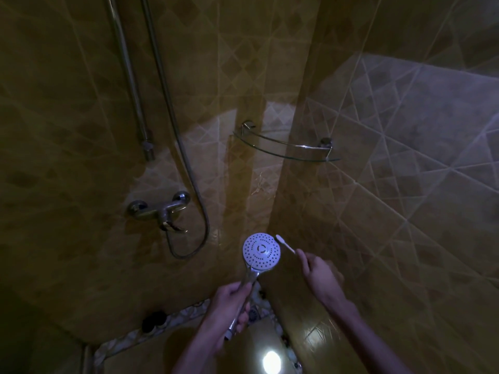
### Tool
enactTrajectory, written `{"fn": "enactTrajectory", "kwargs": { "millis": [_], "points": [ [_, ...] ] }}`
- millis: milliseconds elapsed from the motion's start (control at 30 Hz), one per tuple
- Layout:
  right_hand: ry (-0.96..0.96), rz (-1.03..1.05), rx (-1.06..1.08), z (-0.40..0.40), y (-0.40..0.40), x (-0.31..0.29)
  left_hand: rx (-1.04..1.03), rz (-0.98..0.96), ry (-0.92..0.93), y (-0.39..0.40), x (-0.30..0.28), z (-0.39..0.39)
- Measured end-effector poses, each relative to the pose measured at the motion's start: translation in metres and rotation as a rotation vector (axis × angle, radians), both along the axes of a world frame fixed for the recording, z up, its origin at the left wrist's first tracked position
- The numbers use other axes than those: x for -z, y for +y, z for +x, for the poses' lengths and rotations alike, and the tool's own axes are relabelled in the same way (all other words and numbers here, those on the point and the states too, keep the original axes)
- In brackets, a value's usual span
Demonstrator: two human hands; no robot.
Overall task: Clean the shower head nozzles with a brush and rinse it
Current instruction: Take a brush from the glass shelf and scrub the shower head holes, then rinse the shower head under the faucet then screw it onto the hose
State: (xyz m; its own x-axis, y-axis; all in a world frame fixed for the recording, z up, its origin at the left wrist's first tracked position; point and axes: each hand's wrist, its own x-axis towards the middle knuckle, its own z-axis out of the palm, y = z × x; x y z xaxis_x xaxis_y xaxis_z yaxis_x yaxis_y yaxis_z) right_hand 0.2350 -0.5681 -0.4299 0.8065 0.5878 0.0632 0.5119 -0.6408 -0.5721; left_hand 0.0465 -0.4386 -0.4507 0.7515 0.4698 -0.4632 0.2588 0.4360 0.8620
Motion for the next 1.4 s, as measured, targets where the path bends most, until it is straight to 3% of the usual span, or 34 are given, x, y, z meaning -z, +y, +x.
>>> {"fn": "enactTrajectory", "kwargs": {
  "millis": [100, 233, 300, 400, 533, 633, 800, 933, 1100, 1233, 1400],
  "points": [
    [0.024, 0.048, -0.012, -0.011, -0.002, 0.012, -0.019, -0.004, -0.001, 0.002, -0.002, 0.004],
    [-0.150, -0.154, -0.082, -0.039, -0.012, 0.045, -0.040, -0.018, -0.018, 0.005, -0.001, 0.004],
    [-0.050, -0.076, -0.078, -0.034, -0.007, 0.044, -0.044, -0.028, -0.026, 0.006, -0.001, 0.006],
    [0.140, 0.065, 0.017, -0.010, 0.008, 0.026, -0.042, -0.032, -0.039, 0.008, -0.002, 0.008],
    [0.117, -0.094, 0.193, 0.031, 0.018, 0.005, -0.029, -0.046, -0.091, 0.013, -0.005, 0.009],
    [0.106, 0.020, 0.152, 0.048, 0.026, -0.024, -0.055, -0.054, -0.113, 0.021, -0.007, 0.012],
    [0.262, 0.189, 0.022, 0.078, 0.055, -0.101, -0.108, -0.048, -0.141, 0.034, -0.012, 0.018],
    [-0.002, 0.170, -0.056, 0.107, 0.082, -0.159, -0.156, -0.045, -0.133, 0.044, -0.016, 0.024],
    [-0.295, -0.061, -0.182, 0.153, 0.121, -0.215, -0.233, -0.029, -0.120, 0.051, -0.017, 0.029],
    [-0.343, -0.151, -0.115, 0.193, 0.157, -0.231, -0.289, -0.051, -0.120, 0.057, -0.016, 0.032],
    [-0.196, -0.202, -0.082, 0.203, 0.181, -0.230, -0.358, -0.072, -0.131, 0.064, -0.014, 0.035]
  ]
}}
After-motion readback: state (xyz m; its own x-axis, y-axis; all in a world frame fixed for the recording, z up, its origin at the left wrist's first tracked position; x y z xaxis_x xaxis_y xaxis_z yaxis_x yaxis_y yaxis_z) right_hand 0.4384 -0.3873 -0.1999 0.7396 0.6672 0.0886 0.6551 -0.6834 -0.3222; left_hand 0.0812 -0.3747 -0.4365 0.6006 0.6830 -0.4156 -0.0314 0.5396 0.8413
